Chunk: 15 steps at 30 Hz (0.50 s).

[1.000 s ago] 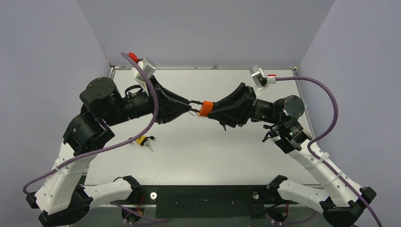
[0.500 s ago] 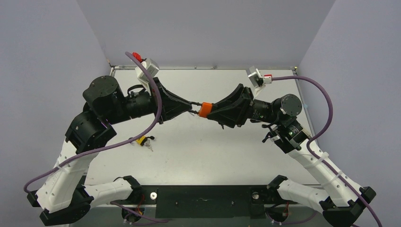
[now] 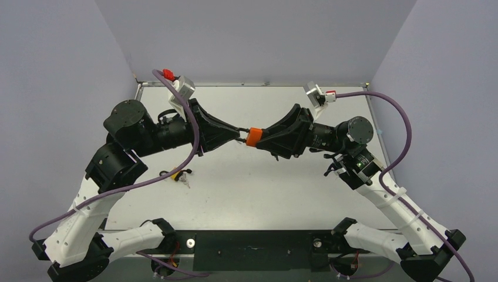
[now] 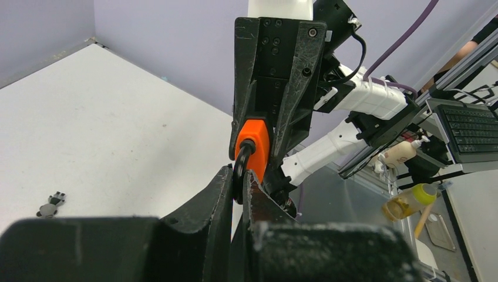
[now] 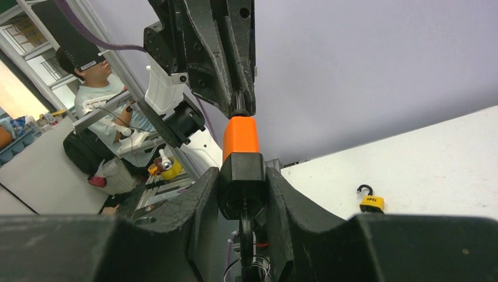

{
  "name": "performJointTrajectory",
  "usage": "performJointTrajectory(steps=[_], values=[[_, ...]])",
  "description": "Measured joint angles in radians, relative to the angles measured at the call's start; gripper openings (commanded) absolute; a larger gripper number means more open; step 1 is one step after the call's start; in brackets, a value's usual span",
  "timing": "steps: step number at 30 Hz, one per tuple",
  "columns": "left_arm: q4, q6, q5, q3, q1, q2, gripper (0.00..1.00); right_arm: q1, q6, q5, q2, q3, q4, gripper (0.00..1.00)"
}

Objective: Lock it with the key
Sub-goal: Lock the lock.

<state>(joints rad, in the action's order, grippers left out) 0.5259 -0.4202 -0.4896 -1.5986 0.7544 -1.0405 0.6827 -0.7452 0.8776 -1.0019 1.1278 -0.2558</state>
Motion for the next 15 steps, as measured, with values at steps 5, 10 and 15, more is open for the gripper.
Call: performJointTrajectory(steps=[5,10,15], values=[[-0.041,-0.025,-0.002,0.031,0.005,0.001,0.0,0.006,0.0,-0.009,-0.013,0.001,-0.005,0.0],[-0.073,-0.041,0.014,0.055,0.006,0.01,0.0,0.012,0.0,-0.019,-0.021,0.01,-0.005,0.0],[-0.09,-0.044,0.043,0.064,0.018,0.018,0.0,0.018,0.002,-0.031,-0.029,0.023,-0.004,0.0]])
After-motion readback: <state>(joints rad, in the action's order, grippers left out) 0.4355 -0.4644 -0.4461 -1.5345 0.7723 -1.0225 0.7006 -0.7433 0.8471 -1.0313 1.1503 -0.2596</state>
